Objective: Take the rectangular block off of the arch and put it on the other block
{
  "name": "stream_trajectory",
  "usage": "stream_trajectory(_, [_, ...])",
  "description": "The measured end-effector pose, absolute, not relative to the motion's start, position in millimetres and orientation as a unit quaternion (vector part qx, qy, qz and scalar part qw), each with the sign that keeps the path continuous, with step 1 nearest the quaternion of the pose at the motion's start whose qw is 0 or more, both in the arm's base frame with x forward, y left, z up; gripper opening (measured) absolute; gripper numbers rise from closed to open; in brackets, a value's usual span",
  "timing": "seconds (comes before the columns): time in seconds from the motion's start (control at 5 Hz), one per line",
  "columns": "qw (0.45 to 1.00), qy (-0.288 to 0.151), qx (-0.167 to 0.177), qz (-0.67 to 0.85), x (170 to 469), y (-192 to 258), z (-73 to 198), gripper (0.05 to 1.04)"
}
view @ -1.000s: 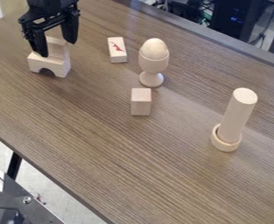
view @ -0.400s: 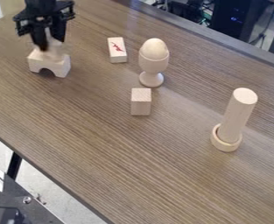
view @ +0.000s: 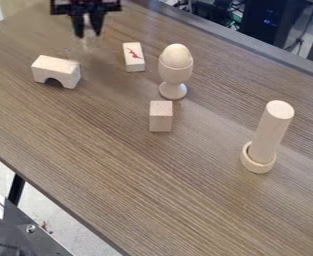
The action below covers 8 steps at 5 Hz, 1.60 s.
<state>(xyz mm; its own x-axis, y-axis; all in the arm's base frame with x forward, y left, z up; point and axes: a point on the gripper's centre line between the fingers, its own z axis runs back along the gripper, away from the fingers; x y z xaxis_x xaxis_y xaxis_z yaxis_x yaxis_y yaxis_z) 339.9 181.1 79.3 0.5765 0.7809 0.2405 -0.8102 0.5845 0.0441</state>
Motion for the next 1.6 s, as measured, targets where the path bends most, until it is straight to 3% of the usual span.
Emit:
stream_trajectory(0.2, [0.921, -0.095, 0.067, 0.373, 362.5, 171.4, 76.6, 0.258])
stream_trajectory(0.6, [0.946, -0.132, 0.008, 0.296, 388.1, 152.7, 66.0, 0.258])
stream_trajectory(0.8, [0.947, -0.125, 0.007, 0.295, 391.5, 151.1, 55.8, 0.258])
stream_trajectory(1.6, [0.931, -0.129, 0.004, 0.343, 397.3, 138.8, 56.1, 0.257])
